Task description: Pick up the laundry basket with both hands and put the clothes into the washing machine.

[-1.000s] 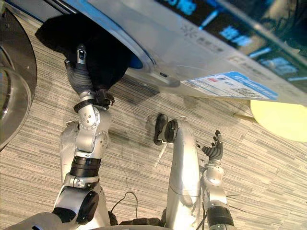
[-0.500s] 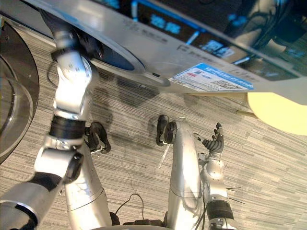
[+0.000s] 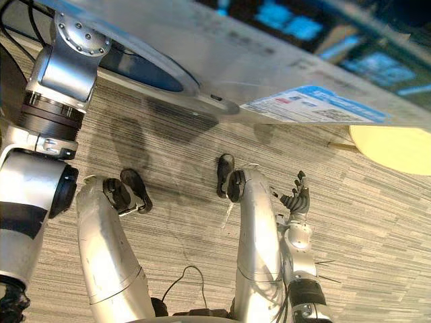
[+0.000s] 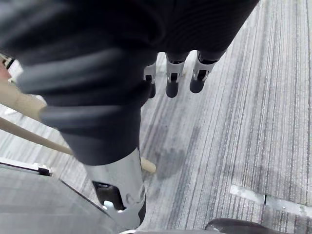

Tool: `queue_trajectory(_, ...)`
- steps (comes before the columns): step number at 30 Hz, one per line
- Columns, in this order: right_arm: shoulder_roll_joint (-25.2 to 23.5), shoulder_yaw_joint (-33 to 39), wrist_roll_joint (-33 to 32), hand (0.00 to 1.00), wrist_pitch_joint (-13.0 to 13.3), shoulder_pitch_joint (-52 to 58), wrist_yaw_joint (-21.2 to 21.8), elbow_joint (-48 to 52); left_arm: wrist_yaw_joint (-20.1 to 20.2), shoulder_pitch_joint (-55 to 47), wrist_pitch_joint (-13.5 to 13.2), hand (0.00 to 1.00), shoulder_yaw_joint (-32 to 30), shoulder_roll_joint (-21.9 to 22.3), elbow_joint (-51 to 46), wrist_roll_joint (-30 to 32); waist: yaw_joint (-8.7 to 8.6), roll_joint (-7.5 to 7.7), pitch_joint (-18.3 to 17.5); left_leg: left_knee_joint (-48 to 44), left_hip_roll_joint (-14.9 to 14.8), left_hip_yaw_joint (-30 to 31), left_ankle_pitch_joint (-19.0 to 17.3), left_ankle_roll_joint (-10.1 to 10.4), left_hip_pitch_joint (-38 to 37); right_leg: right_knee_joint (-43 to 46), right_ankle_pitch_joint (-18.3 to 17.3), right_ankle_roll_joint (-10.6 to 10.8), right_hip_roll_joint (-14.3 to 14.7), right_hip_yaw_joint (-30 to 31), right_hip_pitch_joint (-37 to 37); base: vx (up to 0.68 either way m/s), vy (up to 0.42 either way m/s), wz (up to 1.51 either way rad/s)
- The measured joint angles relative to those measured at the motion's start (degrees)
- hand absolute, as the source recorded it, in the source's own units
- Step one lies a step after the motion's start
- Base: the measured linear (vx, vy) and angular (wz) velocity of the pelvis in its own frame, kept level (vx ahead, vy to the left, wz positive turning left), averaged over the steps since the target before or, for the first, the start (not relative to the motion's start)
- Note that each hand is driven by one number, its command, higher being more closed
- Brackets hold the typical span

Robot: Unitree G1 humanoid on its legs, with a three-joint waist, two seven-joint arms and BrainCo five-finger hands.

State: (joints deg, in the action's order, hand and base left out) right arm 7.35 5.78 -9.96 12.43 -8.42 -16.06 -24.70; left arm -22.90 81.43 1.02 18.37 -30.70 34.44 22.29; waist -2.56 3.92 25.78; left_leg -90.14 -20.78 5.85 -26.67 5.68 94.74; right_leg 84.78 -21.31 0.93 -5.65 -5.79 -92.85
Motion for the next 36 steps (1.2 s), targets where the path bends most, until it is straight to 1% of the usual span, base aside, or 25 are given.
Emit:
queue_trajectory(3, 0.6, 0.0, -1.2, 0.00, 0.3, -0.6, 0.1, -1.0, 0.4, 0.0, 1.3, 0.00, 0.0, 0.1, 0.1, 2.9, -0.12, 0.00, 0.0, -1.0, 1.1, -0.1, -0.1, -0.3, 0.3, 1.4, -0.4, 0.6, -0.7, 0.6, -0.3, 0.05, -0.006, 0.17)
queue_trajectory(7, 0.8, 0.4, -1.4, 0.00, 0.1, -0.6, 0.0, -1.0, 0.2, -0.2, 2.2, 0.00, -1.6, 0.9, -0.1, 3.1, 0.23, 0.01, 0.0, -2.0, 1.9, -0.2, -0.2, -0.4, -0.2, 3.0, -0.8, 1.0, -1.5, 1.4, 0.1, 0.02, -0.016, 0.15)
queue_trajectory(10, -0.1, 1.1, -2.1, 0.00, -0.4, -0.8, -0.3, -1.1, -1.2, -6.2, 2.3, 0.00, -4.8, 1.6, -5.5, 3.0, 0.15, 0.03, 0.0, -1.7, 1.9, -0.5, -0.2, -0.5, -2.8, 3.2, -1.5, 1.2, -2.0, 1.7, 2.4, -0.01, -0.025, 0.11)
queue_trajectory(12, 0.1, 1.2, -2.6, 0.00, -0.6, -0.8, -0.4, -1.1, -1.5, -9.7, 2.2, 0.00, -5.6, 2.5, -8.9, 2.8, 0.14, 0.08, 0.0, -1.0, 2.0, -0.5, -0.3, -0.6, -4.1, 3.0, -1.8, 0.8, -2.5, 1.6, 3.7, -0.01, -0.036, 0.16)
queue_trajectory(14, 0.4, 1.3, -2.7, 0.00, -1.3, -1.1, -0.4, -1.1, -1.8, -13.6, 1.8, 0.00, -5.7, 3.0, -12.4, 0.6, 0.27, 0.11, -0.1, 0.2, 2.3, -0.7, -0.1, -0.2, -5.7, 2.4, -2.0, 0.5, -2.6, 1.4, 5.2, 0.00, -0.048, 0.18)
queue_trajectory(15, 0.6, 1.4, -2.7, 0.00, -1.7, -1.3, -0.4, -1.1, -1.8, -16.1, 1.1, 0.00, -6.0, 3.4, -14.3, -0.5, 0.29, 0.22, -0.1, 1.1, 2.9, -0.6, 0.2, 0.2, -6.6, 2.0, -2.1, 0.3, -2.8, 1.2, 5.9, 0.01, -0.055, 0.19)
queue_trajectory(18, 0.3, 2.3, -2.3, 0.00, -1.9, -1.4, -0.4, -1.1, -1.9, -21.9, 0.3, 0.00, -9.3, 4.8, -18.6, -3.2, 0.41, 0.24, -0.2, 3.1, 3.0, -0.5, 1.0, 0.7, -8.2, 0.9, -2.3, -0.1, -3.3, 0.3, 7.6, 0.04, -0.059, 0.15)
queue_trajectory(20, 0.3, 2.4, -1.1, 0.00, -2.7, -1.4, -0.4, -1.1, -1.8, -27.1, -0.5, 0.00, -11.6, 6.4, -20.7, -5.6, 0.41, 0.23, -0.2, 3.7, 3.0, -0.3, 1.2, 0.9, -9.9, 0.7, -3.0, -0.2, -3.3, -0.1, 9.5, 0.07, -0.055, 0.09)
queue_trajectory(21, 0.2, 2.4, -0.8, 0.00, -2.9, -1.3, -0.4, -1.1, -1.8, -30.3, -0.8, 0.00, -12.8, 7.9, -21.5, -6.6, 0.41, 0.21, -0.2, 4.0, 3.0, -0.2, 1.2, 1.0, -11.2, 0.6, -3.3, -0.6, -3.4, -0.4, 10.9, 0.07, -0.039, 0.13)
queue_trajectory(23, -0.5, 2.2, -0.5, 0.00, -3.1, -1.3, -0.3, -0.3, -1.0, -40.7, -2.2, 0.00, -15.2, 13.0, -23.0, -10.8, 0.85, 0.22, -0.2, 6.4, 3.2, -0.6, 1.1, 1.2, -16.1, -0.8, -4.0, -0.9, -3.6, -0.8, 15.5, 0.09, -0.051, 0.17)
queue_trajectory(24, -0.9, 2.1, -0.3, 0.00, -3.3, -1.3, -0.1, 0.0, -0.8, -43.6, -2.6, 0.00, -15.8, 14.7, -23.5, -11.7, 1.12, 0.21, -0.2, 7.3, 3.3, -0.9, 1.2, 1.3, -17.8, -1.4, -4.2, -1.0, -3.7, -0.9, 16.9, 0.10, -0.077, 0.22)
queue_trajectory(25, -2.8, 1.5, 0.7, 0.00, -4.1, -1.0, 0.1, 0.7, -0.5, -51.5, -3.2, 0.00, -16.7, 18.8, -24.4, -14.3, 1.74, 0.16, -0.3, 10.0, 3.8, -1.7, 1.4, 1.8, -22.7, -3.1, -4.8, -0.9, -4.1, -0.9, 21.2, 0.08, -0.077, 0.22)
queue_trajectory(26, -3.5, 0.6, 1.2, 0.00, -4.3, -0.7, 0.1, 0.8, 0.0, -54.6, -3.6, 0.00, -16.7, 20.1, -24.6, -15.5, 1.93, 0.11, -0.6, 11.3, 3.9, -2.1, 1.6, 2.0, -24.6, -3.9, -5.1, -0.8, -4.3, -1.0, 22.9, 0.09, -0.113, 0.29)
queue_trajectory(27, -4.8, -1.2, 1.6, 0.00, -4.9, 0.5, 0.8, 0.8, 1.2, -61.1, -4.3, 0.00, -16.7, 22.6, -25.4, -17.3, 2.52, 0.05, -2.7, 14.2, 4.0, -2.6, 1.7, 2.2, -27.3, -6.0, -5.4, -0.8, -4.4, -1.5, 25.5, 0.06, -0.089, 0.21)
queue_trajectory(28, -5.2, -1.9, 1.6, 0.00, -5.2, 1.2, 1.3, 0.8, 1.9, -64.1, -4.8, 0.00, -16.7, 23.6, -25.6, -18.5, 3.07, -0.04, -3.7, 15.6, 4.1, -2.8, 1.8, 2.4, -28.9, -7.2, -5.5, -0.9, -4.4, -1.8, 27.0, 0.09, -0.107, 0.22)
queue_trajectory(29, -5.8, -2.6, 1.7, 0.00, -5.6, 2.6, 2.0, 0.9, 3.0, -69.5, -5.8, 0.00, -16.7, 24.9, -25.8, -20.3, 3.90, -0.12, -4.8, 18.7, 4.6, -2.9, 2.3, 3.1, -32.9, -9.7, -5.5, -0.9, -4.5, -2.5, 31.0, 0.10, -0.096, 0.27)
queue_trajectory(30, -6.2, -2.6, 1.7, 0.00, -5.9, 3.9, 2.5, 1.1, 4.0, -74.5, -6.4, 0.00, -16.8, 25.3, -25.8, -21.4, 3.92, -0.39, -5.9, 22.1, 5.0, -3.1, 2.8, 3.5, -37.0, -12.5, -5.6, -0.9, -4.6, -3.3, 35.3, 0.10, -0.096, 0.31)
queue_trajectory(31, -6.2, -2.6, 1.8, 0.00, -6.0, 4.9, 2.6, 1.3, 4.6, -77.2, -6.5, 0.00, -16.8, 25.4, -25.7, -21.8, 3.93, -0.55, -6.7, 24.2, 5.1, -3.3, 3.3, 3.5, -39.2, -14.4, -5.6, -0.9, -4.7, -3.9, 37.7, 0.11, -0.098, 0.35)
queue_trajectory(32, -6.2, -2.5, 2.0, 0.00, -6.1, 6.9, 2.7, 1.4, 5.7, -81.5, -6.8, 0.00, -16.9, 25.6, -25.2, -21.8, 3.93, -0.54, -8.4, 28.5, 5.5, -4.0, 4.4, 3.6, -43.4, -17.9, -5.2, -0.6, -5.0, -4.6, 41.8, 0.18, -0.104, 0.33)
queue_trajectory(33, -6.1, -2.5, 2.8, 0.00, -6.1, 8.8, 2.8, 1.4, 6.6, -84.6, -7.1, 0.00, -17.3, 25.9, -23.1, -21.7, 3.93, -0.69, -9.8, 33.0, 6.1, -4.7, 5.8, 3.3, -48.1, -21.8, -4.5, -0.3, -5.3, -5.3, 46.4, 0.20, -0.091, 0.32)
queue_trajectory(34, -6.0, -2.5, 3.2, 0.00, -6.1, 9.7, 2.9, 1.4, 7.0, -85.8, -7.1, 0.00, -17.7, 26.2, -21.8, -21.6, 3.88, -0.92, -10.5, 35.4, 6.3, -5.0, 6.5, 3.1, -50.3, -23.8, -4.0, 0.0, -5.3, -5.7, 48.7, 0.23, -0.047, 0.29)
queue_trajectory(36, -5.8, -2.9, 3.9, 0.00, -6.2, 12.4, 3.8, 1.5, 8.4, -88.4, -7.0, 0.00, -19.8, 27.3, -14.9, -21.4, 3.67, -1.45, -13.7, 44.6, 6.9, -6.7, 9.4, 2.8, -58.1, -32.1, -1.3, 0.0, -5.1, -7.0, 56.0, 0.19, 0.011, 0.14)
